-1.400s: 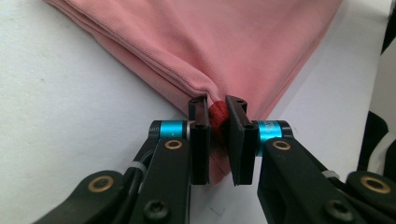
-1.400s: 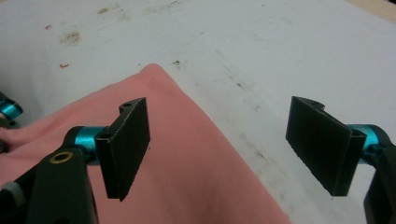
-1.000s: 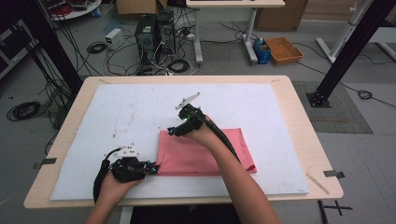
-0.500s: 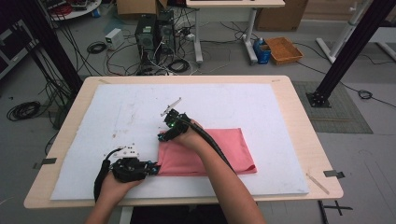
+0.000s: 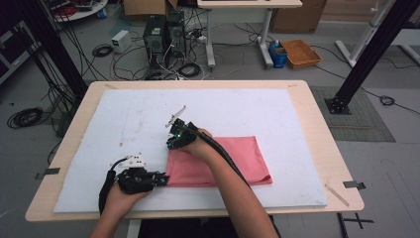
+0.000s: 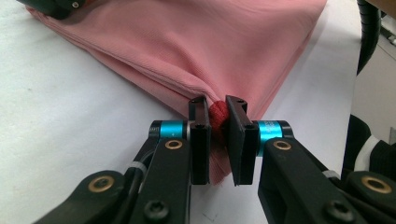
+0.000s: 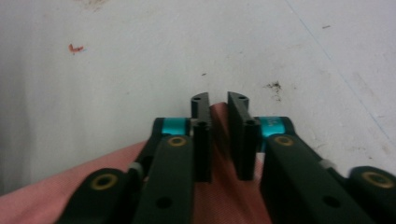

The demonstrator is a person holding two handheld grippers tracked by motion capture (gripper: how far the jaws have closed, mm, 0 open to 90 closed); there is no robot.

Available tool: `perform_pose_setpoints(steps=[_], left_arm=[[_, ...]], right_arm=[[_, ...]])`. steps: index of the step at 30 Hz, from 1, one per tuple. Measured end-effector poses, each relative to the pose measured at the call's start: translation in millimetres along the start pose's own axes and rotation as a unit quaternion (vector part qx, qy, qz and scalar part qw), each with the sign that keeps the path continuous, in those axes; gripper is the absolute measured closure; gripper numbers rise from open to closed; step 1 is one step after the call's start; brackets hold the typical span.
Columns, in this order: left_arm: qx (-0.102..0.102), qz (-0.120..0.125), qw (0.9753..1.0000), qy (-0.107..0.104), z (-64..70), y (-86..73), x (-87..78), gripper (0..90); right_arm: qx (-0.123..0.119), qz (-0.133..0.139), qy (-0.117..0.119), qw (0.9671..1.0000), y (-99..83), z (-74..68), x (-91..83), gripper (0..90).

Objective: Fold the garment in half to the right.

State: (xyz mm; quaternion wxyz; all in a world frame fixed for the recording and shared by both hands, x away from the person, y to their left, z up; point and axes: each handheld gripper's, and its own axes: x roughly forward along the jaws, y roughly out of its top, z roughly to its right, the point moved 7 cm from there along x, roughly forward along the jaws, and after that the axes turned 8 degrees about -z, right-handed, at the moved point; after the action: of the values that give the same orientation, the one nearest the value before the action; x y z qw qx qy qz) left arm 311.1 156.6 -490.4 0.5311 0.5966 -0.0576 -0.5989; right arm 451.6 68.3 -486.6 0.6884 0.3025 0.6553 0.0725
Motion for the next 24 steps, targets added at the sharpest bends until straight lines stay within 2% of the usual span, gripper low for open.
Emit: perform_pose_setpoints(steps=[2,4,9,11,18,21,24], left_arm=[[0.000,0.002,1.0000,0.000,-0.1,0.6,-1.9,80.2],[0.000,0.005,1.0000,0.000,0.4,1.5,-4.2,80.3],[0.008,0.013,0.9999,0.005,5.4,7.2,-14.5,80.2],[0.011,0.016,0.9998,0.004,7.7,9.9,-19.2,80.2],[0.014,0.041,0.9990,-0.015,15.2,18.1,-33.1,80.1],[0.019,0.044,0.9985,-0.025,21.1,22.2,-31.8,80.1],[0.026,0.039,0.9983,-0.034,27.0,26.3,-25.2,80.1]], right_arm=[[-0.013,-0.001,-0.010,0.9999,1.4,-0.3,-0.7,86.5],[-0.009,0.004,-0.015,0.9998,2.9,-0.4,-2.6,86.7],[-0.007,0.037,-0.008,0.9993,11.0,-3.6,-10.9,86.6],[-0.017,0.047,-0.013,0.9987,14.9,-6.1,-14.3,86.6],[-0.030,0.078,-0.018,0.9963,25.6,-17.3,-29.3,86.7],[-0.038,0.092,-0.014,0.9950,23.0,-17.3,-38.8,86.6],[-0.026,0.111,0.002,0.9935,16.7,-15.2,-50.1,86.6]])
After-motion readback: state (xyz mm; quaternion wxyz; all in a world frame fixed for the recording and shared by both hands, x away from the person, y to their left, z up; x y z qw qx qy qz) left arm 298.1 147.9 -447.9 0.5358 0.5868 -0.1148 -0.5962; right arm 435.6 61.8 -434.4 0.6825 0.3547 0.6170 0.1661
